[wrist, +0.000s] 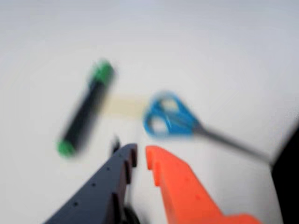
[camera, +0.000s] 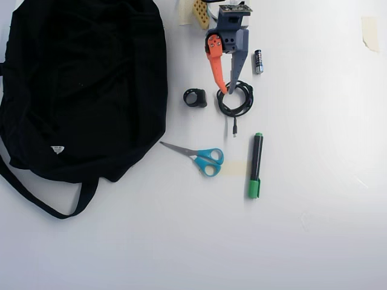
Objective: Put the cable into the black bag
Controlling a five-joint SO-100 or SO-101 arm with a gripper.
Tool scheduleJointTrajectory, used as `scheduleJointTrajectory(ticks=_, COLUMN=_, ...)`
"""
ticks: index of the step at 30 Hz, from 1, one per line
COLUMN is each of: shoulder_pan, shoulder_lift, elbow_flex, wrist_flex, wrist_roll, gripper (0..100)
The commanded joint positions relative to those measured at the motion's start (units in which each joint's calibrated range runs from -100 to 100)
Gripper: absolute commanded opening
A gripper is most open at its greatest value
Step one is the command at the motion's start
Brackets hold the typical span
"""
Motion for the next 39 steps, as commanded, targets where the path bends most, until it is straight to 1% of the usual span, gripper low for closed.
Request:
scheduleJointTrajectory(ticks=1, shoulder_pan=-2.59, shoulder_lift=8.78, elbow_flex=-8.81, wrist_flex=-9.74, wrist_roll=-0.02, gripper=2)
scheduleJointTrajectory(ticks=6, shoulder_pan=-2.74, shoulder_lift=19.07, elbow_flex=-19.86, wrist_flex=-14.13, wrist_roll=-0.02, gripper=2)
scheduleJointTrajectory(ticks=17, shoulder_pan=-0.13, shoulder_lift=40.24, elbow_flex=-48.07, wrist_flex=-13.36, wrist_roll=0.03, gripper=2)
scheduleJointTrajectory(ticks=31, shoulder_pan=-0.13, shoulder_lift=57.33, elbow_flex=-75.29, wrist_flex=-0.35, wrist_roll=0.03, gripper=2)
scheduleJointTrajectory(ticks=36, shoulder_pan=-0.13, shoulder_lift=60.65, elbow_flex=-80.86, wrist_flex=4.47, wrist_roll=0.03, gripper=2)
scheduleJointTrajectory(ticks=39, shoulder_pan=-0.05, shoulder_lift=61.15, elbow_flex=-80.95, wrist_flex=5.33, wrist_roll=0.03, gripper=2)
